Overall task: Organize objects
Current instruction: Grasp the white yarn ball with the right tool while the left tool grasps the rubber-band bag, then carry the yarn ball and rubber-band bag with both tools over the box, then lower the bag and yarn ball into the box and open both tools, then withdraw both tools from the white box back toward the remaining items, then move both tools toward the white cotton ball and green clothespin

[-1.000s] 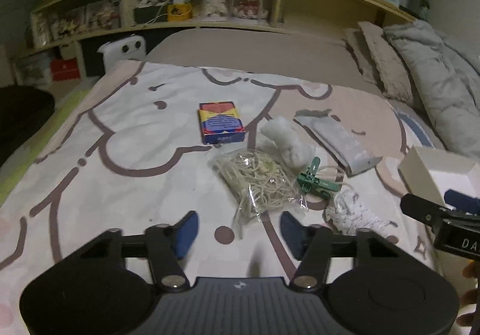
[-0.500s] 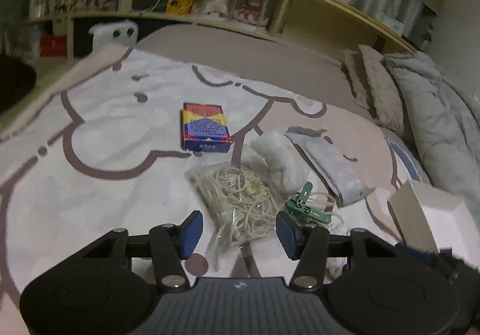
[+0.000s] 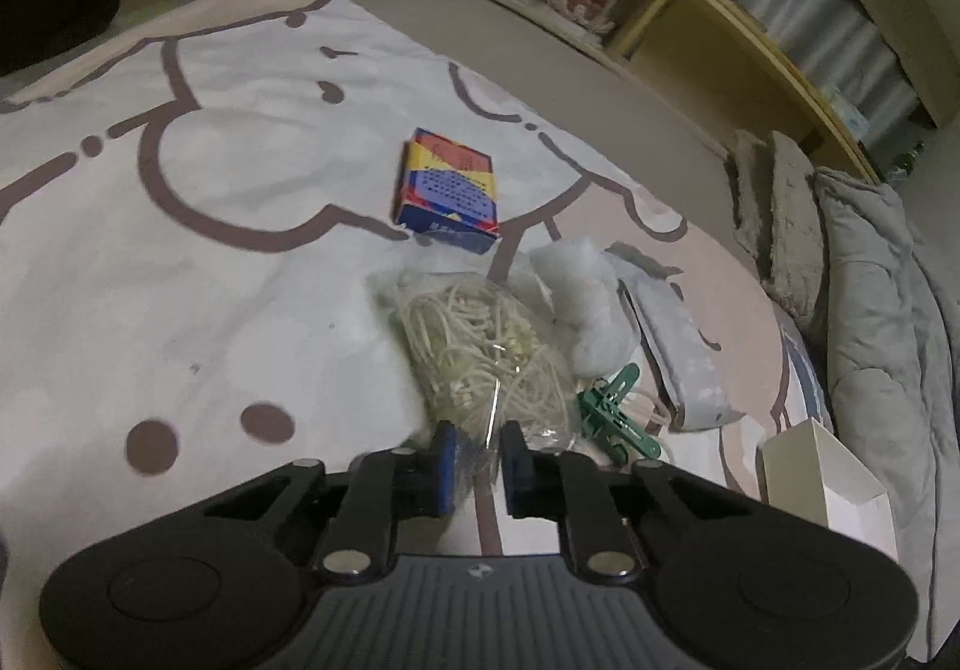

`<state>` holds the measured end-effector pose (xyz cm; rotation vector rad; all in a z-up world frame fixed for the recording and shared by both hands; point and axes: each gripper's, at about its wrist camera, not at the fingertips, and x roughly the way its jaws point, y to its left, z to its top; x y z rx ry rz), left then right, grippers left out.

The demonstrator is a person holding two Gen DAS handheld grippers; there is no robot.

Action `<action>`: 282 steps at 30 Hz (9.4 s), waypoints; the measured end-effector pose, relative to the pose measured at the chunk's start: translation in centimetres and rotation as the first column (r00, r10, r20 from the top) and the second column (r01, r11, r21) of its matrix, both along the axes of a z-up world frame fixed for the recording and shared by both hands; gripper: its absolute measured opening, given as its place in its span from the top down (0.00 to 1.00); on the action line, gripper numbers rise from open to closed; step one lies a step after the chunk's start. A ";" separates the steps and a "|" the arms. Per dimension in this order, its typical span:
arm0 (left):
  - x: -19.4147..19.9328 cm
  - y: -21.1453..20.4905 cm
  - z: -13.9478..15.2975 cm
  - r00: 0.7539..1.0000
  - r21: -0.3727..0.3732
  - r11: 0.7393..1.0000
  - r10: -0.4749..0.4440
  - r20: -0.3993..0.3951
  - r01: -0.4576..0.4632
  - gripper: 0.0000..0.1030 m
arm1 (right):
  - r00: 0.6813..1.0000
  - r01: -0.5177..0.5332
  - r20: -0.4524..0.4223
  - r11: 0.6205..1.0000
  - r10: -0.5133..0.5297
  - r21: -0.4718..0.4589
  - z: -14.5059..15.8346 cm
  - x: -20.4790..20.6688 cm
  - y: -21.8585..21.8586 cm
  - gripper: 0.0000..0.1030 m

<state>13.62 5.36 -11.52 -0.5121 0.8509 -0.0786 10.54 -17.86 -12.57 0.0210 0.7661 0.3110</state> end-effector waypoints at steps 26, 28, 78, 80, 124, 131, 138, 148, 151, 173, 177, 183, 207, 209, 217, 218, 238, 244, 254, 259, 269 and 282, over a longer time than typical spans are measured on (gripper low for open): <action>-4.2 -3.0 3.8 0.992 0.361 0.927 -0.059 -0.116 0.097 0.13 | 0.995 -0.017 -0.095 1.000 0.016 -0.010 3.5 -4.0 -0.7 0.59; -3.7 -3.5 3.2 0.990 0.362 0.927 -0.050 -0.129 0.094 0.13 | 0.995 -0.013 -0.100 1.000 0.012 -0.010 3.4 -4.0 -0.8 0.59; -5.5 -5.9 12.6 0.977 0.315 0.947 -0.125 0.173 0.066 0.50 | 0.960 0.226 0.148 0.970 -0.237 0.092 13.2 -3.5 -5.5 0.60; -5.2 -6.7 12.8 0.974 0.337 0.938 -0.143 0.174 0.078 0.50 | 0.961 0.223 0.148 0.971 -0.234 0.086 13.1 -3.4 -5.7 0.60; 3.6 -33.2 7.5 0.846 0.333 0.799 -0.534 0.008 0.501 0.50 | 0.803 0.593 -0.007 0.798 -0.596 0.102 7.8 -2.0 -25.9 0.60; 4.7 -33.5 4.5 0.858 0.249 0.824 -0.511 -0.060 0.508 0.48 | 0.807 0.589 -0.033 0.802 -0.589 0.099 6.9 -1.5 -26.0 0.60; 4.1 -33.0 3.9 0.856 0.308 0.805 -0.513 -0.068 0.507 0.17 | 0.781 0.624 -0.082 0.779 -0.619 0.063 5.8 -1.2 -26.5 0.40; 4.0 -32.5 5.0 0.853 0.340 0.789 -0.516 -0.082 0.511 0.17 | 0.776 0.629 -0.105 0.775 -0.622 0.061 5.8 -1.4 -26.6 0.40; 3.8 -32.5 5.2 0.847 0.353 0.778 -0.525 -0.088 0.519 0.17 | 0.776 0.629 -0.105 0.775 -0.622 0.052 5.9 -1.5 -26.6 0.40; 1.9 -30.9 6.0 0.837 0.383 0.751 -0.529 -0.138 0.538 0.00 | 0.791 0.598 -0.055 0.788 -0.610 -0.145 7.4 -2.9 -24.9 0.03; 1.1 -30.5 6.1 0.834 0.377 0.750 -0.531 -0.147 0.544 0.00 | 0.793 0.592 -0.056 0.789 -0.607 -0.165 7.5 -3.1 -24.6 0.02; 0.4 -29.9 6.3 0.831 0.355 0.755 -0.534 -0.156 0.552 0.00 | 0.793 0.590 -0.071 0.791 -0.606 -0.165 7.3 -3.6 -24.6 0.02; 0.0 -22.8 7.6 0.910 0.399 0.820 -0.396 -0.123 0.411 0.00 | 0.827 0.547 -0.071 0.827 -0.558 -0.129 7.9 -3.8 -23.1 0.02; 0.0 -21.7 7.7 0.920 0.405 0.827 -0.374 -0.121 0.389 0.00 | 0.838 0.532 -0.066 0.837 -0.542 -0.131 8.1 -3.6 -22.4 0.02; -0.2 -16.6 8.5 0.948 0.424 0.848 -0.298 -0.115 0.318 0.00 | 0.875 0.476 -0.048 0.873 -0.482 -0.105 8.8 -2.9 -19.0 0.02; -0.2 -15.9 8.6 0.951 0.420 0.854 -0.288 -0.112 0.308 0.00 | 0.878 0.470 -0.047 0.877 -0.476 -0.097 8.9 -2.8 -18.5 0.02; -2.6 -6.7 8.8 0.985 0.445 0.879 -0.153 -0.082 0.174 0.00 | 0.952 0.298 -0.059 0.954 -0.300 -0.037 7.6 -1.6 -10.6 0.02; -3.1 -5.1 8.4 0.991 0.451 0.882 -0.123 -0.056 0.135 0.00 | 0.958 0.283 -0.035 0.959 -0.283 -0.020 7.4 -1.6 -9.4 0.02; -3.4 -4.2 8.2 0.991 0.456 0.881 -0.132 -0.022 0.128 0.00 | 0.968 0.252 -0.011 0.968 -0.252 -0.018 7.1 -1.3 -7.9 0.02; -3.3 -4.1 8.1 0.990 0.439 0.888 -0.141 -0.018 0.134 0.00 | 0.971 0.239 -0.005 0.970 -0.240 -0.036 6.9 -1.1 -7.2 0.02; -2.6 -3.2 7.2 0.991 0.384 0.914 -0.135 -0.014 0.130 0.00 | 0.975 0.221 0.024 0.975 -0.220 -0.029 6.3 -0.6 -5.7 0.00; -2.2 -3.5 6.1 0.982 0.422 0.892 -0.185 0.019 0.160 0.15 | 0.983 0.169 0.074 0.985 -0.168 -0.012 3.6 -0.2 -2.5 0.00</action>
